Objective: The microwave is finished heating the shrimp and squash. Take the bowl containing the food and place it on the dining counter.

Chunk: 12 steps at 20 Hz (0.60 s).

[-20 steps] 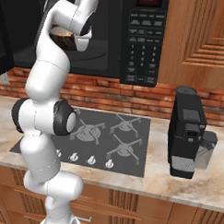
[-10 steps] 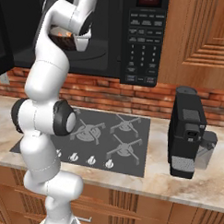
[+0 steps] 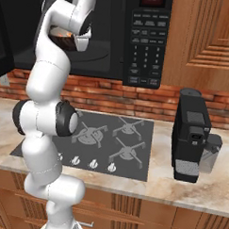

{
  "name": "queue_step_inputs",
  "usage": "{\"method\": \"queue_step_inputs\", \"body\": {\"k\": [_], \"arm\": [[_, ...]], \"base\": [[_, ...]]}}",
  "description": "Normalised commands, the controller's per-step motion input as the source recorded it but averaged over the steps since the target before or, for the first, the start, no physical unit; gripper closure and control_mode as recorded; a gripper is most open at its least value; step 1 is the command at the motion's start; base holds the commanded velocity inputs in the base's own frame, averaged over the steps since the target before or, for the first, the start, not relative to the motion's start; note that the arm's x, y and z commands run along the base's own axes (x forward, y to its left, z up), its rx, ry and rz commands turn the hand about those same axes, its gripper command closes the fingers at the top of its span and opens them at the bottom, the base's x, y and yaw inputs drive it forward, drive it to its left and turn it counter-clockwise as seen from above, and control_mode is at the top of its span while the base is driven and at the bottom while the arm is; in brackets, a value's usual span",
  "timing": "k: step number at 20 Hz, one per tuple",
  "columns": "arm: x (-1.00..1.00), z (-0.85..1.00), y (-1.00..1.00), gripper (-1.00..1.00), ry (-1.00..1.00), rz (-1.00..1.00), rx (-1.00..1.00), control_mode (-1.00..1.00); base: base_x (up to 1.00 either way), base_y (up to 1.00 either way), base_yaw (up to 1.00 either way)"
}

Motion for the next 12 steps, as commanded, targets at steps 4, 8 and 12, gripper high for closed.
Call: {"method": "queue_step_inputs", "body": {"k": [4,8,12], "arm": [[-0.10,0.00,-0.04,1.00,0.00,0.00,0.00,-1.00],[-0.41,0.00,-0.19,1.00,-0.03,0.00,0.00,-1.00],[-0.47,0.00,-0.20,1.00,-0.07,0.00,0.00,-1.00]], "base": [[0.00,0.00,0.00],[0.00,0.00,0.00],[0.00,0.00,0.00]]}}
